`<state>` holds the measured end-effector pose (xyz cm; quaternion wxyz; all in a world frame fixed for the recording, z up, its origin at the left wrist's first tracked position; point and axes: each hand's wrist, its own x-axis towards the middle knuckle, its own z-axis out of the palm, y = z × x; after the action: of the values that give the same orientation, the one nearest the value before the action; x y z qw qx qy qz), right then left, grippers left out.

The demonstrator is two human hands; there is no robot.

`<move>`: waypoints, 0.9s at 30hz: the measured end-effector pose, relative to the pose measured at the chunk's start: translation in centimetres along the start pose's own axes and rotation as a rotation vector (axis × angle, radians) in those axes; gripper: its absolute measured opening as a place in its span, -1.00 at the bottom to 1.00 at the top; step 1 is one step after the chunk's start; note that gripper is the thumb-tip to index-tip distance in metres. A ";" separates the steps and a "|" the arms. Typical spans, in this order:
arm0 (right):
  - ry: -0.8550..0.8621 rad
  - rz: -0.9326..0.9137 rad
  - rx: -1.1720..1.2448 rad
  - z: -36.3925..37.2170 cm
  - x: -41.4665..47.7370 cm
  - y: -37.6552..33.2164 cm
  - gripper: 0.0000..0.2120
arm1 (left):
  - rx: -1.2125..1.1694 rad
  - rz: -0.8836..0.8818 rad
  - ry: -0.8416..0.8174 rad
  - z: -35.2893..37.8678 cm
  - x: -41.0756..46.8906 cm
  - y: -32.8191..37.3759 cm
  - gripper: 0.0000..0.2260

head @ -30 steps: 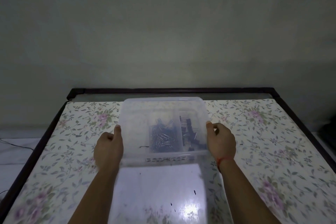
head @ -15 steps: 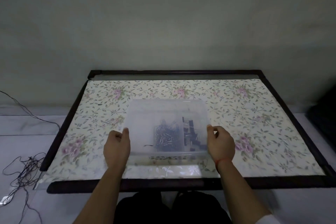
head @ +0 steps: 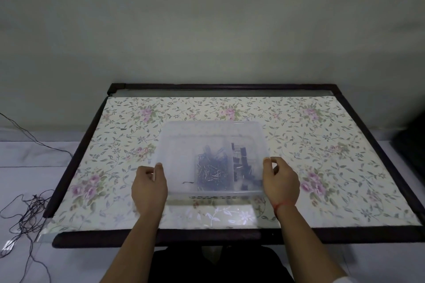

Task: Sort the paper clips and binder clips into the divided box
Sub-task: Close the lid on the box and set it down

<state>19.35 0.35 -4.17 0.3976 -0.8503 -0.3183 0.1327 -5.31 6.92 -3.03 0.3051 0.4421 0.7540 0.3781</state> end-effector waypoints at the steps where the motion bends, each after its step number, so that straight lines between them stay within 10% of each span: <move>1: 0.006 0.000 -0.001 0.1 0.0 0.0 -0.75 | -0.012 -0.015 0.008 0.1 0.0 0.0 -0.73; 11: 0.167 -0.097 -0.012 1.1 1.3 -1.7 -0.79 | -0.108 -0.074 0.084 1.5 1.2 1.4 -0.71; 27: -0.152 -0.143 0.332 7.6 7.6 -4.6 -0.21 | -0.525 0.022 -0.206 8.2 7.9 3.5 -0.49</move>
<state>19.51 11.93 -5.37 0.5157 -0.7358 -0.3808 0.2184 -0.64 17.57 -5.41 0.4802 0.3922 0.5905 0.5166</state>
